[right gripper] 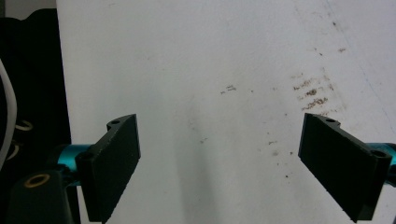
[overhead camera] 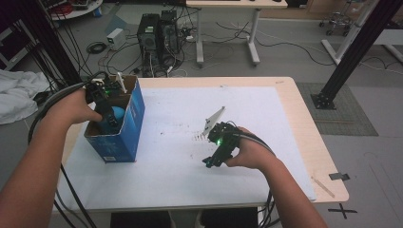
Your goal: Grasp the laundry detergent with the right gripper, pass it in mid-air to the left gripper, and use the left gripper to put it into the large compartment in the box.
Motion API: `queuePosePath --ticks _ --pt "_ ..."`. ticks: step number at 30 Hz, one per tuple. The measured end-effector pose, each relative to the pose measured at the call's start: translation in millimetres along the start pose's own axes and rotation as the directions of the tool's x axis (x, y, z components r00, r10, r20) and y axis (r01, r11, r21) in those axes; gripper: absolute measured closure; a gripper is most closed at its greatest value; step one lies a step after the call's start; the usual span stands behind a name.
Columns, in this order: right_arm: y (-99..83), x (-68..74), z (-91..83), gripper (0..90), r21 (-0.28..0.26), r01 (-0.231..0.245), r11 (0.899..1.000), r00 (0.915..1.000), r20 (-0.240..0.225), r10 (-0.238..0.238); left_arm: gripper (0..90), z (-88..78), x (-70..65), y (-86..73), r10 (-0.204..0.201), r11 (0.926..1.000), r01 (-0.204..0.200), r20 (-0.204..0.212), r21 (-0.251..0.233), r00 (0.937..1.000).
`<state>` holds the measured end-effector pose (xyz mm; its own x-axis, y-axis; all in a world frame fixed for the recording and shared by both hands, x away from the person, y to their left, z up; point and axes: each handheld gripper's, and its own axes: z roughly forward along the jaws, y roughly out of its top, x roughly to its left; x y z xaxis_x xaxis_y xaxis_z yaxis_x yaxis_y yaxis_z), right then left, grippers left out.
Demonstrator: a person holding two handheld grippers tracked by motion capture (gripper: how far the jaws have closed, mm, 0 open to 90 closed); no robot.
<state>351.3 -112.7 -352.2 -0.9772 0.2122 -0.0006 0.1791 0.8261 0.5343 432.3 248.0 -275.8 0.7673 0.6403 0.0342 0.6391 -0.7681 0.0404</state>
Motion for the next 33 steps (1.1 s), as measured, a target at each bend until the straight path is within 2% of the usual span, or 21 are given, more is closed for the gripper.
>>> queuePosePath --ticks 13,25,29,31,33 --pt "-0.2 -0.3 -1.2 11.9 -0.007 -0.002 1.0 1.0 -0.001 0.002 24.4 -19.8 -5.2 -1.1 -0.01 0.9998 0.01 -0.002 -0.015 0.9999" --pt "-1.4 -1.2 -4.6 11.9 -0.007 -0.006 1.0 1.0 -0.003 0.006 19.5 -46.4 -16.8 -0.7 0.02 0.9996 -0.02 -0.015 -0.022 0.9997" --pt "-0.9 -1.7 -6.5 11.9 -0.003 -0.007 1.0 1.0 -0.002 0.007 17.9 -55.3 -20.3 -0.3 0.025 0.9991 -0.026 -0.031 -0.032 0.9992" --pt "-0.1 -2.4 -8.4 11.9 -0.001 -0.004 1.0 1.0 -0.002 0.004 15.0 -60.3 -21.6 -0.5 0.013 0.9988 -0.014 -0.036 -0.047 0.9993" --pt "0.4 -2.8 -10.6 11.9 0.002 -0.007 1.0 0.9999 -0.008 0.008 15.0 -64.2 -23.8 -0.6 0.022 0.9984 -0.024 -0.038 -0.05 0.999"
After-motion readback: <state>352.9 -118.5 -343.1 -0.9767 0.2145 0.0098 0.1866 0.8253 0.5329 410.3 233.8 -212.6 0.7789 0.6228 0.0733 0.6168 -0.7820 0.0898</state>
